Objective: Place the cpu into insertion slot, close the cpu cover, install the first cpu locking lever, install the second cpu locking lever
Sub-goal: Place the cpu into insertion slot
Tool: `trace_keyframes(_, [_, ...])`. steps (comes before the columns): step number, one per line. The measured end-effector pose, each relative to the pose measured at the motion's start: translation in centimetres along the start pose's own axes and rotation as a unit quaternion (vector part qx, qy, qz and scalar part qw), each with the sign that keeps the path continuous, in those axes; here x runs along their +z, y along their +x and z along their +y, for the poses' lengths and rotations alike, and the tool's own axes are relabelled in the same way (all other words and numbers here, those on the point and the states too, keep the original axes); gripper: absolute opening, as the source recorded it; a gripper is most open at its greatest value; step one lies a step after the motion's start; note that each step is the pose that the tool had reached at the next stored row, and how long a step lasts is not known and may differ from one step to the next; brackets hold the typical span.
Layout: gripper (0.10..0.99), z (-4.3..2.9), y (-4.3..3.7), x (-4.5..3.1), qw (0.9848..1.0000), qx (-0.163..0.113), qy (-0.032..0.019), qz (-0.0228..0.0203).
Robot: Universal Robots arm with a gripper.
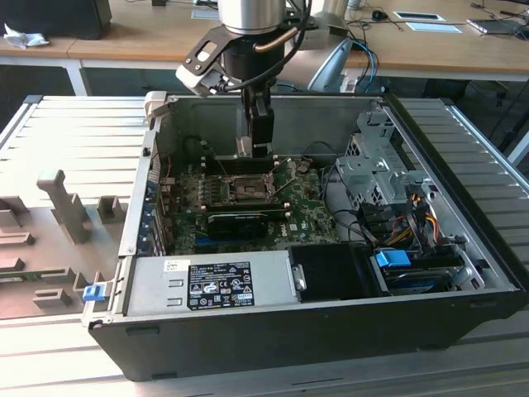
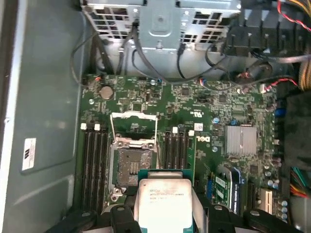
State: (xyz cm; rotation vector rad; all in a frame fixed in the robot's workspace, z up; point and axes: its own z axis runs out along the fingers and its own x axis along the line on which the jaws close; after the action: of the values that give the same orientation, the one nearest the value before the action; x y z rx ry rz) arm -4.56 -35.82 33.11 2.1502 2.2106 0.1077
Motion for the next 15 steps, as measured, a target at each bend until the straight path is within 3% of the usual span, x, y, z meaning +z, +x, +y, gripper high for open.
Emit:
trace_keyframes(4, [0.529,-0.05,0.02,0.62,1.0,0.006,0.0001,-0.0044])
trace_keyframes(7, [0.529,-0.14,0.24,1.69,1.0,0.005,0.0001,-0.0044])
trace_keyframes(11, [0.529,-0.27,0.84,3.26,0.9999,-0.016,0.0002,-0.0024])
trace_keyframes(15, [0.529,-0.34,0.88,4.13,0.9998,-0.017,0.0002,-0.0024])
